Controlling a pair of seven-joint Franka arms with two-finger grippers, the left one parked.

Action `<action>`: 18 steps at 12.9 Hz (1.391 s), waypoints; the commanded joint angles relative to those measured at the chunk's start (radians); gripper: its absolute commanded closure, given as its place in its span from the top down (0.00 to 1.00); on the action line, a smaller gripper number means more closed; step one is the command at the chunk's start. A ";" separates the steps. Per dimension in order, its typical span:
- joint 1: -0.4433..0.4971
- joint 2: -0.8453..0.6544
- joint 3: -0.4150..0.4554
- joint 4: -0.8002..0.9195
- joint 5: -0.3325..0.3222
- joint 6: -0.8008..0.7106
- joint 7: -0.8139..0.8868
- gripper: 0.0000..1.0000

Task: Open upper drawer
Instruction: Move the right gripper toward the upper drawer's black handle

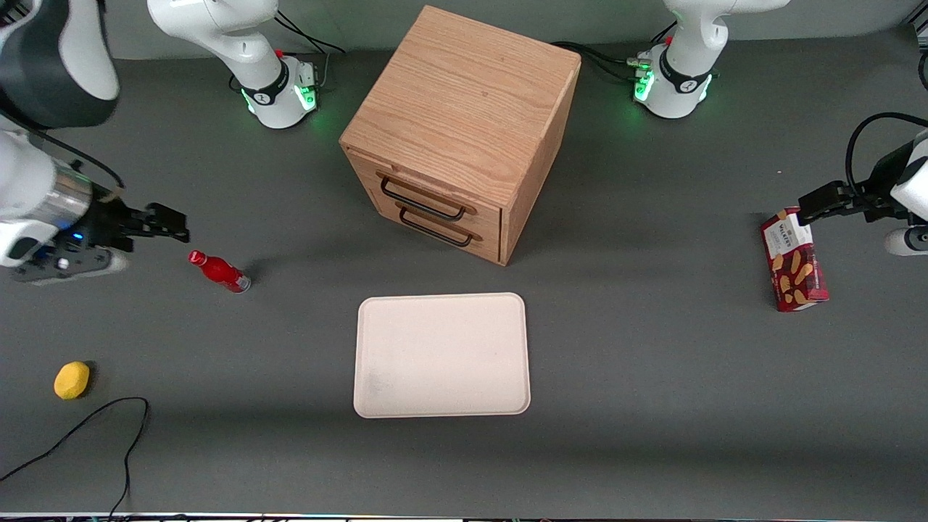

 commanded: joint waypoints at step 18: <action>0.135 0.340 0.095 0.260 0.360 -0.013 -0.403 1.00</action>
